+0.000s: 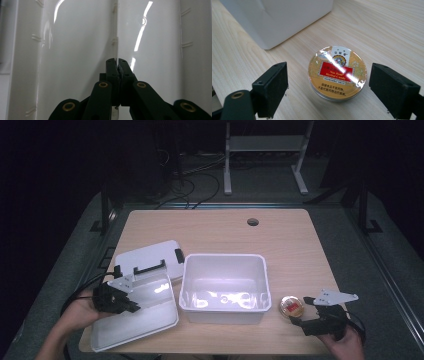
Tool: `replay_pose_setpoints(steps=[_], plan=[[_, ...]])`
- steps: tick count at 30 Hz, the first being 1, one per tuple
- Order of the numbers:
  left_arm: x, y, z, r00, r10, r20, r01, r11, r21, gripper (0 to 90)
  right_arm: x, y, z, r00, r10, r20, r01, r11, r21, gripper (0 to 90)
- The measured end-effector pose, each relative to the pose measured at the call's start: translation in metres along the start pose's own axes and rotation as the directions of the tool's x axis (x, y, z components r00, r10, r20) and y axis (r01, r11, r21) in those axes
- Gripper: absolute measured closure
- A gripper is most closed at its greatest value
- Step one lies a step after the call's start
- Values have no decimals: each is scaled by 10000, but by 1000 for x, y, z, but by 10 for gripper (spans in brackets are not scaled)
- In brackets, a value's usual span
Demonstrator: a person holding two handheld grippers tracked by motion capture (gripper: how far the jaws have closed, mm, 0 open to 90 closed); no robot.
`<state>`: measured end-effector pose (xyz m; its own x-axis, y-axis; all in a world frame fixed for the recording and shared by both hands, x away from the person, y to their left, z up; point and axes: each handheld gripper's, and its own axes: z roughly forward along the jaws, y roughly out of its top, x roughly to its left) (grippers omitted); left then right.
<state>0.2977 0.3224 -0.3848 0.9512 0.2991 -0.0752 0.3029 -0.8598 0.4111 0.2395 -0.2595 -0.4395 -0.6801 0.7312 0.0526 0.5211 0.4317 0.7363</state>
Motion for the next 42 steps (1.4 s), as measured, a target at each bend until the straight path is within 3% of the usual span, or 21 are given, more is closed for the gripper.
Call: replay_pose_setpoints(steps=[8, 17, 31, 35, 39, 42], plan=[[-2, 0, 21, 9991, 207, 367, -218, 9993, 289, 892, 0, 0, 1, 10000, -40, 2, 40, 10000, -1, 151], [7, 5, 38, 9980, 321, 552, -364, 9962, 788, 892, 1, 1, 2, 10000, -99, -12, 99, 9999, 81, 150], [20, 7, 43, 9976, 470, 508, -527, 9916, 1180, 892, 1, 2, 4, 9999, -152, -46, 153, 9997, 202, 147], [20, 6, 44, 9976, 468, 510, -525, 9917, 1175, 891, 1, 2, 5, 9998, -184, -58, 185, 9996, 225, 146], [17, 5, 38, 9975, 318, 638, -363, 9969, 704, 840, 2, 2, 6, 9998, -161, -101, 165, 9994, 320, 142], [13, 8, 27, 9981, 358, 491, -368, 9991, 197, 797, 3, 2, 8, 9998, -166, -148, 173, 9987, 478, 139]])
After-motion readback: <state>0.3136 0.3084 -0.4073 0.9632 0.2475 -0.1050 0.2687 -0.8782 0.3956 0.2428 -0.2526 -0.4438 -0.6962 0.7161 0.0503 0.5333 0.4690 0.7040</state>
